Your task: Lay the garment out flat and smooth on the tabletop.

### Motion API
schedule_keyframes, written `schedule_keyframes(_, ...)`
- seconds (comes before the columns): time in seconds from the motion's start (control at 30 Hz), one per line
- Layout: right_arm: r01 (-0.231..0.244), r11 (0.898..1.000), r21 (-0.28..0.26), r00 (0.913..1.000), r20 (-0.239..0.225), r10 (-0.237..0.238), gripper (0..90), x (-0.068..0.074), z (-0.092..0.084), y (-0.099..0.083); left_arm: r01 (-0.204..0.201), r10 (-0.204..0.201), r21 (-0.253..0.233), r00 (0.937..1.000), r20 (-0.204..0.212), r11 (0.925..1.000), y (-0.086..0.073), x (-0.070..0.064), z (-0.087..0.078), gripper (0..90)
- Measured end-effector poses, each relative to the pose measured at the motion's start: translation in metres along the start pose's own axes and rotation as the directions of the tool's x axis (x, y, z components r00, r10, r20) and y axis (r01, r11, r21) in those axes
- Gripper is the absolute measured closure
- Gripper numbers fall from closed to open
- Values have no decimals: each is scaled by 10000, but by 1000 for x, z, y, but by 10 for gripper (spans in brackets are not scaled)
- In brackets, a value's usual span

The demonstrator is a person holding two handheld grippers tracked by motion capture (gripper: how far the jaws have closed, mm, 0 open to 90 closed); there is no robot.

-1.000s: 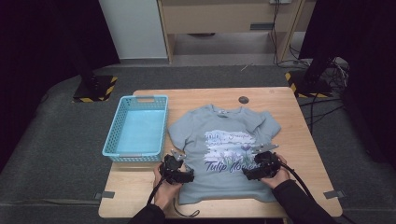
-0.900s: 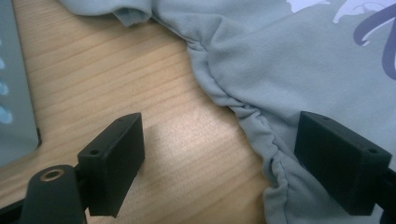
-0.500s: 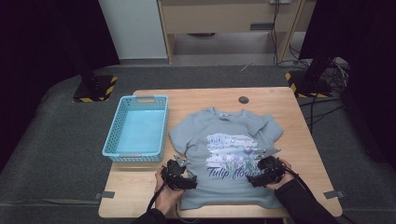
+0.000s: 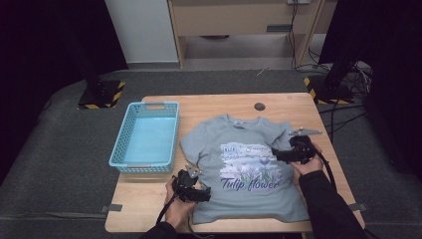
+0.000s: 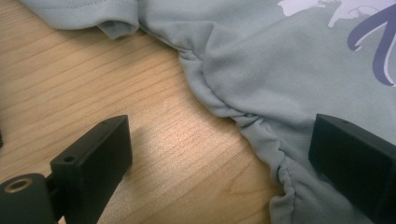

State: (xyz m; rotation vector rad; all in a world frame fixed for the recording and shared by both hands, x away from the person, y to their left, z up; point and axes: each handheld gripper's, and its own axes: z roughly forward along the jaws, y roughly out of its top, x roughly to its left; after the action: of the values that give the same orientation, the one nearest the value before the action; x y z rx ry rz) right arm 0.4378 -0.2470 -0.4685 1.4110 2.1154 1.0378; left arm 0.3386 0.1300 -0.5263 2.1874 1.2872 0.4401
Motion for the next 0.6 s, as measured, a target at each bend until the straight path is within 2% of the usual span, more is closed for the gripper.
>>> schedule_keyframes(0.03, -228, 9997, -100, 9996, 177, 229, 167, -7, 5, 3, -40, 40, -38, 10000, 31, 10000, 0, 0, 0, 50)
schedule_keyframes(0.1, -332, 9993, -172, 9972, 661, 343, 178, -19, 17, 8, -69, 69, -51, 10000, 47, 10000, 0, 1, 0, 46)
schedule_keyframes(0.13, -332, 9993, -172, 9972, 661, 343, 178, -19, 17, 8, -85, 86, -78, 9999, 63, 9999, -1, 1, 0, 46)
schedule_keyframes(0.17, -451, 9989, -79, 9936, 1034, 457, 183, -29, 30, 11, -105, 106, -112, 9999, 75, 9999, -1, 1, 1, 42)
schedule_keyframes(0.2, -467, 9989, -71, 9913, 1225, 472, 190, -33, 36, 11, -105, 106, -145, 9999, 88, 9998, -1, 1, 1, 39)
schedule_keyframes(0.23, -467, 9989, -71, 9913, 1225, 472, 190, -33, 36, 11, -105, 106, -145, 9999, 88, 9998, -1, 1, 1, 36)
schedule_keyframes(0.3, -377, 9993, 71, 9846, 1713, 359, 215, -42, 52, 10, -131, 133, -196, 9999, 105, 9997, -1, 2, 2, 31)
schedule_keyframes(0.4, -328, 9992, 244, 9808, 1930, 275, 222, -48, 59, 9, -146, 149, -229, 9998, 118, 9996, -1, 2, 2, 30)
schedule_keyframes(0.43, -398, 9984, 411, 9770, 2111, 303, 232, -52, 63, 8, -157, 160, -226, 9998, 127, 9996, -1, 2, 2, 27)
schedule_keyframes(0.6, -438, 9964, 725, 9710, 2376, 254, 258, -59, 73, 2, -175, 180, -360, 9998, 129, 9992, -2, 2, 3, 15)
